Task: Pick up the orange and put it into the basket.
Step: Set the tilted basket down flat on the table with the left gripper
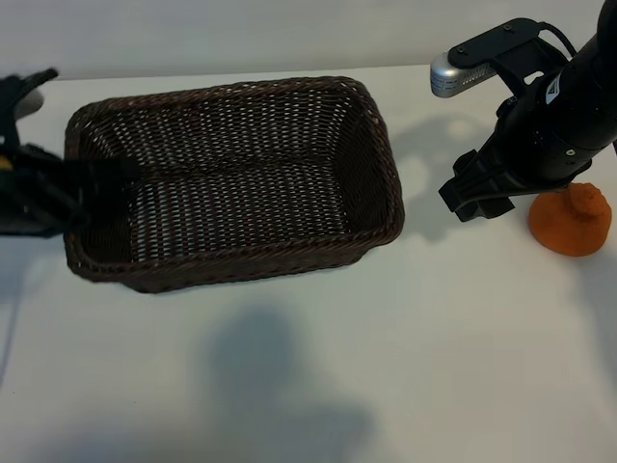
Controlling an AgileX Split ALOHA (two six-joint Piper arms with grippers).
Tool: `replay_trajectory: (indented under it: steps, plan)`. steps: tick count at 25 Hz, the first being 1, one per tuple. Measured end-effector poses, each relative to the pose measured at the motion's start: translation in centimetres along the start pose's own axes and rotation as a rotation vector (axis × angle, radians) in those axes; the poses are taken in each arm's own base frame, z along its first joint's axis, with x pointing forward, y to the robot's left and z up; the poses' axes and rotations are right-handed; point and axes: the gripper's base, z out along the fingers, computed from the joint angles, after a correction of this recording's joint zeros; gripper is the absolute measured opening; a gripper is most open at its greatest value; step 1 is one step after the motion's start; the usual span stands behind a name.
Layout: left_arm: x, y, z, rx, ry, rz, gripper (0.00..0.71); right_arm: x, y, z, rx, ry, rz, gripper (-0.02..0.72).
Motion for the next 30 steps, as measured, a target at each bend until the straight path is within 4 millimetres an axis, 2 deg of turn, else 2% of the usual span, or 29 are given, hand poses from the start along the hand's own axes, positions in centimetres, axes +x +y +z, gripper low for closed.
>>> replay_trajectory:
  steps: [6,12,22,30]
  plan:
    - [-3.0,-1.3,1.7,0.013,0.037,0.041,0.149,0.0,0.0,0.0,0.0,0.001,0.0,0.595]
    - [-4.2,-2.3,4.3,0.086,0.08,0.04,0.149,0.0,0.0,0.0,0.0,0.001,0.0,0.595]
    - [-3.1,-4.4,9.2,0.106,0.134,0.08,0.149,0.0,0.0,0.0,0.0,0.0,0.0,0.595]
    - [-2.4,-4.2,11.5,0.085,0.158,0.087,0.147,0.0,0.0,0.0,0.0,-0.001,0.0,0.595]
